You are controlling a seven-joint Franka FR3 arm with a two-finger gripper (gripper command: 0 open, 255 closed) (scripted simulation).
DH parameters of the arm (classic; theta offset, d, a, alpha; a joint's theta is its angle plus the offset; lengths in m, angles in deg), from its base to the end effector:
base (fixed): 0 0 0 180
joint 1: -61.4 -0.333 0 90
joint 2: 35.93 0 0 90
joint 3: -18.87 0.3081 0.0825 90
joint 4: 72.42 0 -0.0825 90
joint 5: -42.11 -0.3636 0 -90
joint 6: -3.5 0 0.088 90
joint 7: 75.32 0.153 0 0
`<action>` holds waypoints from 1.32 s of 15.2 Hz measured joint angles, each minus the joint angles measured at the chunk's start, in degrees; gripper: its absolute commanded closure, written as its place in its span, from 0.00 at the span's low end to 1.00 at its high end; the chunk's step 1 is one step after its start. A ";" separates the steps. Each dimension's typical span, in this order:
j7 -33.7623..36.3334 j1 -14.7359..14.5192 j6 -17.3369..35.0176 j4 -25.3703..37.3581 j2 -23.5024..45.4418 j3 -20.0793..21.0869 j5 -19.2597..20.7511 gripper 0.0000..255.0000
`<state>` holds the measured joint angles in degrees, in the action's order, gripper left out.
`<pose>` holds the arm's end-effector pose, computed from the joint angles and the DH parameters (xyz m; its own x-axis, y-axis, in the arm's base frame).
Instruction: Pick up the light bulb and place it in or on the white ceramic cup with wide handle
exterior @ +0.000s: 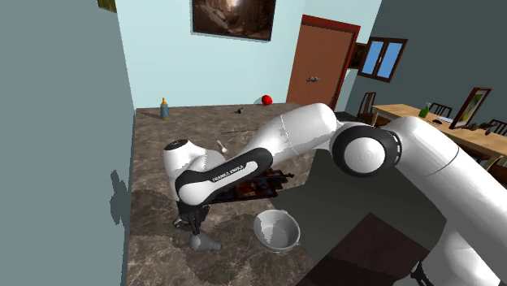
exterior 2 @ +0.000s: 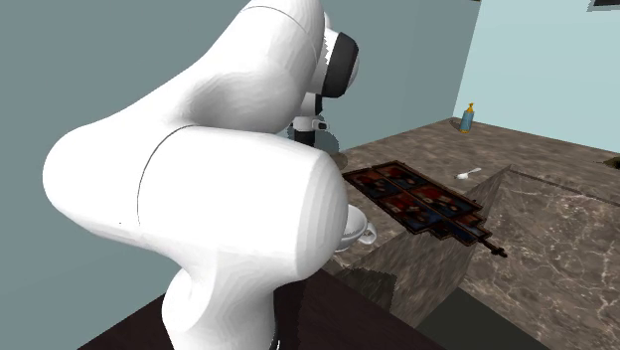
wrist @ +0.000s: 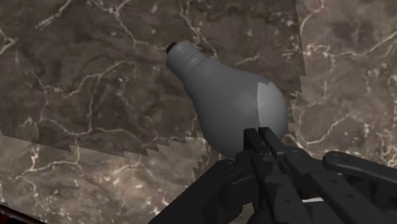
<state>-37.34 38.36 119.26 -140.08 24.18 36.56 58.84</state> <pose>0.5831 0.4027 0.1082 0.9872 0.0652 -0.1457 0.0770 -0.9941 0.0766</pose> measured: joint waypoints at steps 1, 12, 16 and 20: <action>0.02 0.14 -0.28 -0.84 -0.49 0.05 -0.07 1.00; -29.78 13.98 22.94 -25.76 -6.58 8.92 5.02 0.00; -29.67 13.19 24.27 -24.86 -4.47 8.22 5.64 0.00; -29.65 13.15 24.41 -24.84 -4.35 8.18 5.69 0.00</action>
<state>-66.99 51.51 143.67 -164.92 19.83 44.74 64.53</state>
